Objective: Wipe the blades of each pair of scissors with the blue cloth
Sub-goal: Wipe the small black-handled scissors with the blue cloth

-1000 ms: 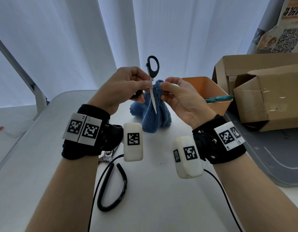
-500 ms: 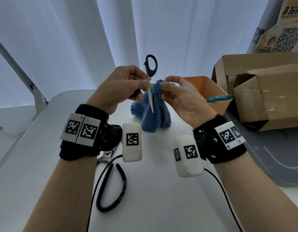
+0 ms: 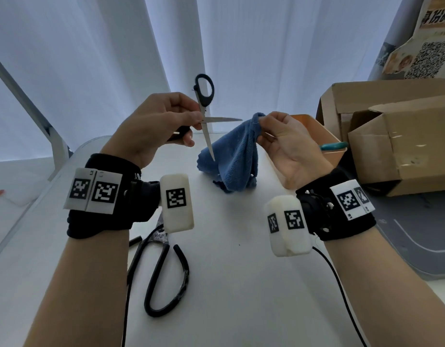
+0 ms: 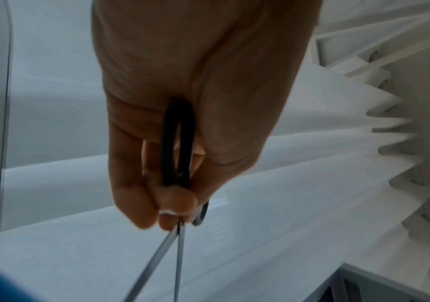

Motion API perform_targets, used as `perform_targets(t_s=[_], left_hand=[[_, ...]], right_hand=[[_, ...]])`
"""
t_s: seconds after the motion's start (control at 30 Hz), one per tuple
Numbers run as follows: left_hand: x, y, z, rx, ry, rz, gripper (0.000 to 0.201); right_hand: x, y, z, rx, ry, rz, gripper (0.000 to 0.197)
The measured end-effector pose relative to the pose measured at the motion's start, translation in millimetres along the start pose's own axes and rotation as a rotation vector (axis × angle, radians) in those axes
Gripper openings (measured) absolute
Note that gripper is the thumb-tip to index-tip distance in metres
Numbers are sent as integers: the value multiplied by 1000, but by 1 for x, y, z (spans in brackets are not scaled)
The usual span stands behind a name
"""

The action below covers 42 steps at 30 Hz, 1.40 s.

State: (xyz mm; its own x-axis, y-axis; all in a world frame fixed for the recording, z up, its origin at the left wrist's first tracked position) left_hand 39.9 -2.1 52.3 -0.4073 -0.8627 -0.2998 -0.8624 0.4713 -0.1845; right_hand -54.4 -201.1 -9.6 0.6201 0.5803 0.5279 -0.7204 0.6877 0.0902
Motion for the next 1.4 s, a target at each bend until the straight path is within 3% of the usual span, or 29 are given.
perform_targets(t_s=[0.1, 0.23, 0.33, 0.67, 0.9, 1.1, 1.27, 1.4], left_hand=[[-8, -2, 1, -16, 55, -59, 6], [5, -2, 1, -2, 56, -35, 7], [20, -1, 0, 14, 49, -16, 6], [37, -1, -1, 38, 36, 7, 2], [29, 0, -2, 42, 77, -3, 3], [15, -3, 0, 35, 107, -116, 5], [6, -8, 3, 49, 132, -245, 8], [0, -5, 5, 23, -3, -88, 7]], right_hand=[[-5, -3, 5, 12, -2, 21, 20], [8, 13, 0, 122, 95, 258, 32], [19, 21, -8, 85, 164, 331, 39], [25, 22, -13, 36, 123, 217, 36], [27, 24, -12, 85, 101, 274, 46], [22, 22, -9, 92, 199, 311, 37], [7, 8, -3, 54, 202, 112, 29], [-2, 2, 3, -1, 27, 54, 22]])
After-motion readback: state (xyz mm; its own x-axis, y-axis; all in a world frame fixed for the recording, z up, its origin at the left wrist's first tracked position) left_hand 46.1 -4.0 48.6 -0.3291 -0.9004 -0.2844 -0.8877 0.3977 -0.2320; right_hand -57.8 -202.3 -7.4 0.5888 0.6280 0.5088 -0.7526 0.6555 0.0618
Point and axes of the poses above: each hand's wrist, its own y-axis away from the middle knuckle, its own x-axis out of the palm, z = x × y, the point moved 1 cm from there along -y, towards the middle knuckle, and after that the axes turned 11 degrees about -z, right-handed, at the moved point
